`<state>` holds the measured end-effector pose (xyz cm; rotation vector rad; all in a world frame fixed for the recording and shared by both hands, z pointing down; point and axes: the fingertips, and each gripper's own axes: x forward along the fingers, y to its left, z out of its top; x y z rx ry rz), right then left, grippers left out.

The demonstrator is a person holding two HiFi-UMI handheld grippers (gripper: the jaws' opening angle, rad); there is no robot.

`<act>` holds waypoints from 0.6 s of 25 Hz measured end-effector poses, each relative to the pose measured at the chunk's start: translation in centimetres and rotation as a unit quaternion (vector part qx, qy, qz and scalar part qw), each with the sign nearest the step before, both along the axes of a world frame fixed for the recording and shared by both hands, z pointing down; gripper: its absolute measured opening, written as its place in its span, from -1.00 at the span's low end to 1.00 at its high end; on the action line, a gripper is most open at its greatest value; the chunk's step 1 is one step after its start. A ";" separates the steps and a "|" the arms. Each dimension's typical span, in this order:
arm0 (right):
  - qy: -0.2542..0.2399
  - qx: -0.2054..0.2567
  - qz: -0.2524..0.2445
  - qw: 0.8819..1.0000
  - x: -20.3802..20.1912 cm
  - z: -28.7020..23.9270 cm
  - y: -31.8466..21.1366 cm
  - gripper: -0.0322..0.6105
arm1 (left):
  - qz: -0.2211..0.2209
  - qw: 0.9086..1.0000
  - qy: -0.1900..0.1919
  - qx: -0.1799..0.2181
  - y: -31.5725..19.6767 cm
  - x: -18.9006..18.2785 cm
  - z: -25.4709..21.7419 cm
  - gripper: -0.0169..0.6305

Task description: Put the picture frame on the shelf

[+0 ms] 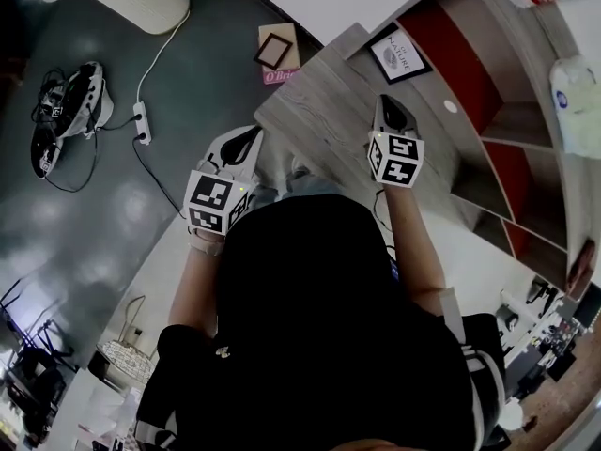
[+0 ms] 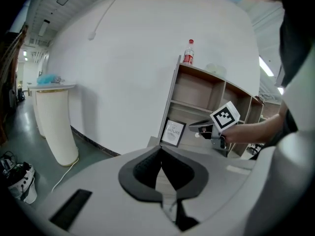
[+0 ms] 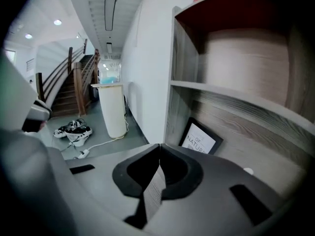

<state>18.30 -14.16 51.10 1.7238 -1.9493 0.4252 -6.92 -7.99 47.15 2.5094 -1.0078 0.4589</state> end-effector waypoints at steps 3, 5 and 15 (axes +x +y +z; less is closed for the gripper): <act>-0.018 0.029 -0.027 0.999 -2.2 -3.6 0.6 -0.91 | 0.002 1.000 0.016 0.014 -0.3 -0.6 -1.6 -0.92; -0.028 0.048 -0.044 0.998 -3.4 -5.7 1.1 -0.91 | 0.006 0.999 0.025 0.021 -0.4 -0.8 -2.5 -0.92; -0.061 0.114 -0.105 0.986 -7.2 -13.7 3.2 -0.91 | 0.000 0.995 0.063 0.079 -2.0 -1.3 -8.5 -0.92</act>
